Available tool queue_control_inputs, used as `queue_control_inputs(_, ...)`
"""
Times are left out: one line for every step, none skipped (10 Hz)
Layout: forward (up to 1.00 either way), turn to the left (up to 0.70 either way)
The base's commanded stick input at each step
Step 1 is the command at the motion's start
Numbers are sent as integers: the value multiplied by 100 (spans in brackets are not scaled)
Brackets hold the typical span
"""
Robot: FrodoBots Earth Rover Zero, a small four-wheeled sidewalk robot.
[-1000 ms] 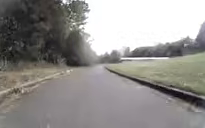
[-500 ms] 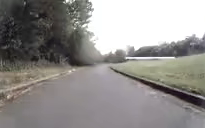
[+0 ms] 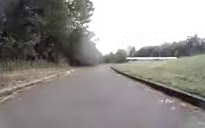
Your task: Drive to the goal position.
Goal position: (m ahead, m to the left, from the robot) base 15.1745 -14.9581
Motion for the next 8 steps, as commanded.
queue_control_inputs(100,10)
queue_control_inputs(100,2)
queue_control_inputs(100,2)
queue_control_inputs(100,2)
queue_control_inputs(100,2)
queue_control_inputs(100,2)
queue_control_inputs(100,2)
queue_control_inputs(100,2)
